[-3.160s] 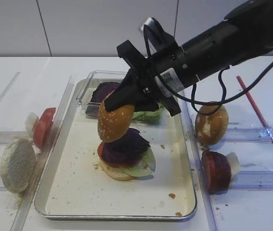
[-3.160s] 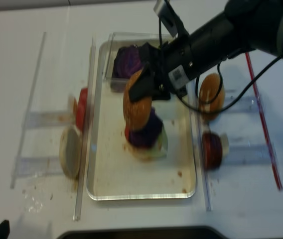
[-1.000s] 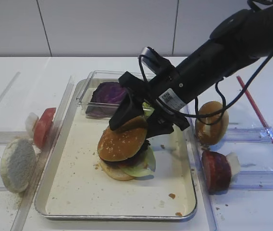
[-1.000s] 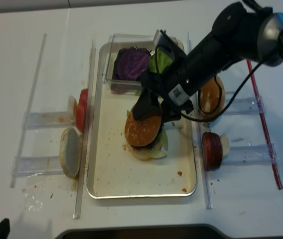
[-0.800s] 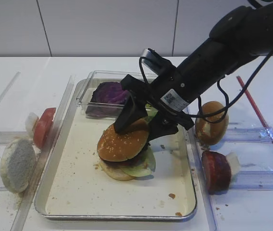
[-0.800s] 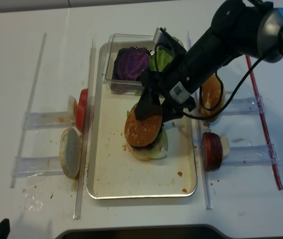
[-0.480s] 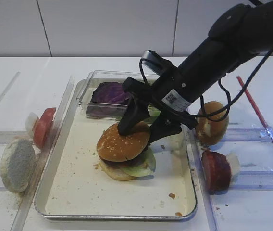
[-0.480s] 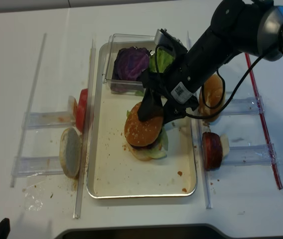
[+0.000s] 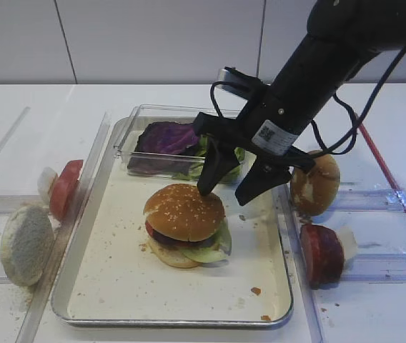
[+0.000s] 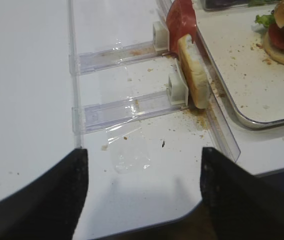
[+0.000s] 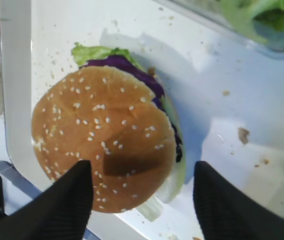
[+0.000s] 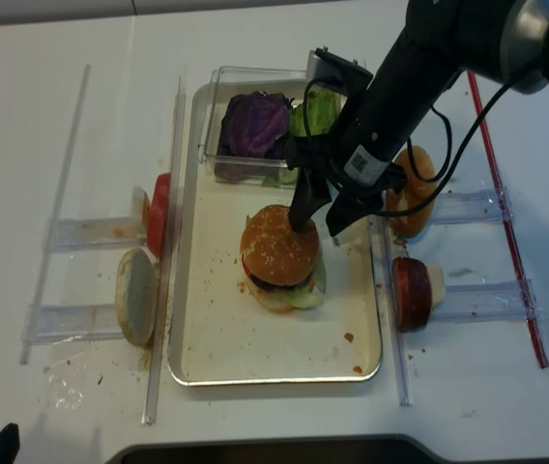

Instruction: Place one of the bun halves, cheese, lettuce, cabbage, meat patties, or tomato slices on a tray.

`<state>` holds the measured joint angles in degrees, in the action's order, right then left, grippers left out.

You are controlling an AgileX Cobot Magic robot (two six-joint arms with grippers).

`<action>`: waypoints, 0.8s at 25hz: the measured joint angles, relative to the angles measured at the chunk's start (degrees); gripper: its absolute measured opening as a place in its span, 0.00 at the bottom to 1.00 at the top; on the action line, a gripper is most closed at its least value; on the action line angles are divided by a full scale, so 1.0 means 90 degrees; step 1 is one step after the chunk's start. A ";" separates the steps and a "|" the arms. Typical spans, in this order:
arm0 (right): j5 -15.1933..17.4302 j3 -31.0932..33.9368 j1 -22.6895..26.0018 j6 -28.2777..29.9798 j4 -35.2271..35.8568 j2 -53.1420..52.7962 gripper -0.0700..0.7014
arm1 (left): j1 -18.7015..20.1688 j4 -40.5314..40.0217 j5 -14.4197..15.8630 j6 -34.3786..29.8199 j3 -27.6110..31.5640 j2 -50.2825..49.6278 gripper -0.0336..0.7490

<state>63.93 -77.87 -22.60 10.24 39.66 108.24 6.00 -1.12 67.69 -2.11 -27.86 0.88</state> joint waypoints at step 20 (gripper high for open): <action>0.0655 -0.0974 -0.0097 -0.1453 -0.2146 -0.0522 0.67 | 0.0000 0.0000 0.0000 0.0000 0.0000 0.0000 0.60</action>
<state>69.82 -86.63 -23.47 -2.84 20.35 103.54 6.00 -1.12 67.69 -2.11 -27.86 0.88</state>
